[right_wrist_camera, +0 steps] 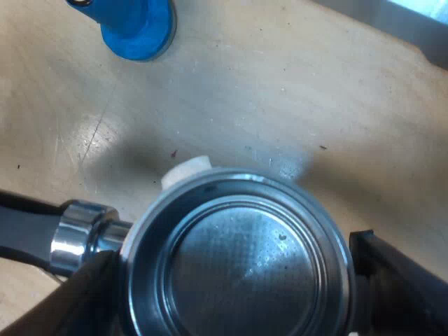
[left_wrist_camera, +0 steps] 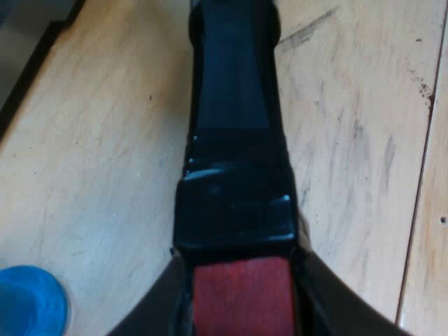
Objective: Put the handle in the coffee machine
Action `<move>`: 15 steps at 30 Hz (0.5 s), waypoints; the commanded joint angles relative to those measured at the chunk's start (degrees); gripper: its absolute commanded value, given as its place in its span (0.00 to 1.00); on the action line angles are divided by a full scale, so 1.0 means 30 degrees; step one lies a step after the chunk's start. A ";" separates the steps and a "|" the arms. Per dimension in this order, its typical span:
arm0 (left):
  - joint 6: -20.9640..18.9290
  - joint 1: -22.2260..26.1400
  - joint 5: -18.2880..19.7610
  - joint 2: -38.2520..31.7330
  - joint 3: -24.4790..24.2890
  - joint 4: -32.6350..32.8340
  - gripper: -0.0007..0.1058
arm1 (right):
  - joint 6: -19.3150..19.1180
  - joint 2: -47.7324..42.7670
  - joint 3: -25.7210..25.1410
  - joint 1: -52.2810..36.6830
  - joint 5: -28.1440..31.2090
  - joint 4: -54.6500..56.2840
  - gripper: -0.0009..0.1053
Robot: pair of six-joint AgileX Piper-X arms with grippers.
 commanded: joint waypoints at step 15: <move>-0.0008 -0.0135 0.1327 -0.0160 -0.0283 -0.0785 0.01 | -0.0428 -0.0263 -0.0156 0.0005 -0.0033 -0.0126 0.68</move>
